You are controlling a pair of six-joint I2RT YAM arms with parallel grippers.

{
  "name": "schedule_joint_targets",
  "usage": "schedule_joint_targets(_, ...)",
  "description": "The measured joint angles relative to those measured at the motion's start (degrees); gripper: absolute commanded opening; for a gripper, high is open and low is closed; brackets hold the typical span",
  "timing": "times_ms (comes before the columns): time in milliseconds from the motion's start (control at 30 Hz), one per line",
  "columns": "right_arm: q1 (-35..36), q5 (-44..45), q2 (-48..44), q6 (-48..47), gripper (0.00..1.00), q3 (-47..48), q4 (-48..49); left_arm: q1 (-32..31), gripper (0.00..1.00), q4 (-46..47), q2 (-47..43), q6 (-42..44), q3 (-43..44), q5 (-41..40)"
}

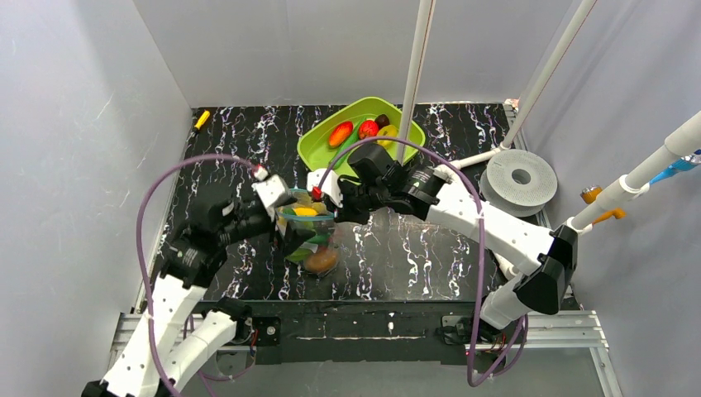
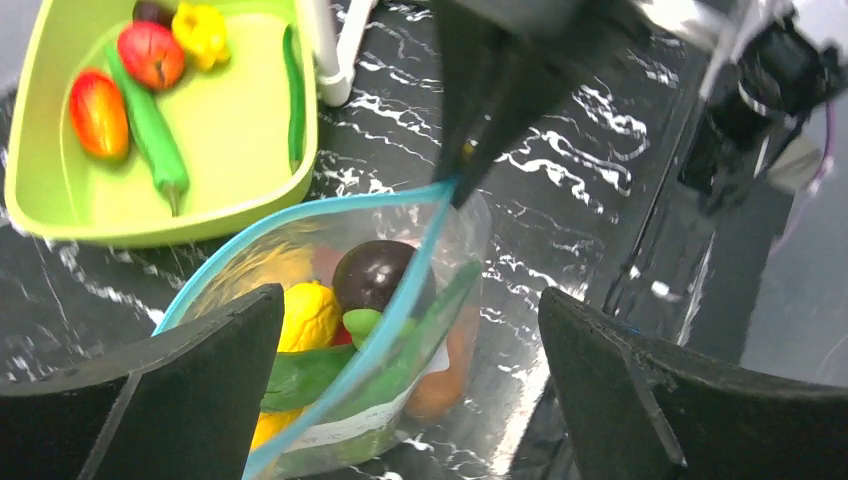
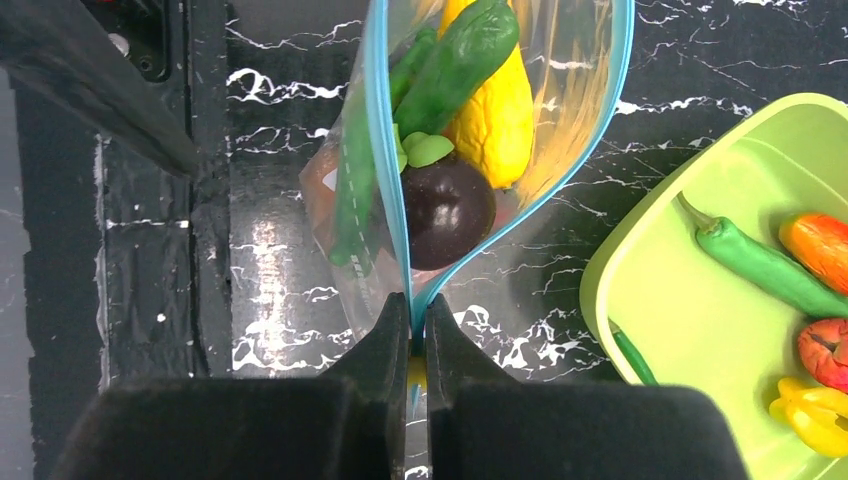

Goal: Place the food in the zip-top bag and seal the zipper
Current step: Zip the zipper food storage bag at the center of the board.

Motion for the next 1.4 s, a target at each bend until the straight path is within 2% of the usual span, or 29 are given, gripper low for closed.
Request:
schedule_joint_targets(33,-0.2,-0.5,-0.5,0.0,0.01,-0.3,0.0,-1.1,0.98,4.7,-2.9,4.8,-3.9,0.5)
schedule_joint_targets(67,-0.3,-0.9,-1.0,0.0,0.01,-0.6,-0.2,-1.7,0.98,5.1,-5.3,8.9,-6.1,1.4)
schedule_joint_targets(133,-1.2,-2.1,-2.6,0.1,0.01,-2.1,0.3,-2.5,0.98,8.4,-6.2,15.9,-6.2,3.8)
schedule_joint_targets(267,-2.9,-2.9,-4.3,0.0,0.01,-4.6,1.4,-2.7,0.98,16.6,0.4,17.9,-7.0,7.7)
schedule_joint_targets(367,-3.6,-3.5,-5.4,0.2,0.01,-6.3,2.9,-2.8,0.90,21.0,3.5,15.6,-9.1,7.7)
schedule_joint_targets(433,-3.9,-3.5,-6.7,0.5,0.01,-8.2,4.4,-2.8,0.80,21.8,4.5,14.4,-9.2,8.2)
schedule_joint_targets(533,-4.0,-3.5,-8.3,0.9,0.01,-9.9,5.1,-2.8,0.52,21.6,5.5,13.2,-9.2,8.3)
schedule_joint_targets(567,-4.0,-3.5,-8.5,1.1,0.02,-10.0,5.4,-2.8,0.47,21.5,5.7,12.8,-9.2,8.2)
schedule_joint_targets(667,-4.1,-3.5,-8.8,1.9,0.02,-10.2,6.8,-2.8,0.39,20.3,6.0,12.2,-9.2,7.4)
schedule_joint_targets(767,-4.1,-3.6,-9.1,2.4,0.04,-11.1,8.2,-2.8,0.21,18.2,6.4,12.2,-8.9,7.5)
schedule_joint_targets(833,-4.1,-3.8,-9.4,3.0,0.11,-11.7,9.1,-2.8,0.06,17.2,6.7,12.0,-8.7,8.0)
schedule_joint_targets(867,-4.1,-3.8,-9.5,3.3,0.17,-11.8,9.4,-2.8,0.01,16.6,6.8,11.8,-8.7,8.4)
schedule_joint_targets(900,-4.0,-3.7,-9.6,3.7,0.25,-12.0,9.9,-2.8,0.00,16.0,6.9,11.7,-8.7,8.7)
schedule_joint_targets(1000,-4.1,-3.1,-10.6,5.6,0.56,-13.9,12.4,-2.9,0.00,14.5,6.9,11.6,-8.7,8.7)
schedule_joint_targets(1100,-4.1,-1.3,-13.2,8.6,0.75,-18.1,16.5,-3.0,0.00,13.8,6.4,10.7,-8.7,6.9)
schedule_joint_targets(1233,-5.6,-1.0,-17.0,14.9,0.82,-24.8,23.8,-3.0,0.00,13.6,4.3,8.8,-8.9,4.5)
schedule_joint_targets(1400,-9.6,-5.1,-20.1,22.5,0.78,-32.0,32.8,-3.0,0.00,14.2,2.1,5.8,-9.7,3.2)
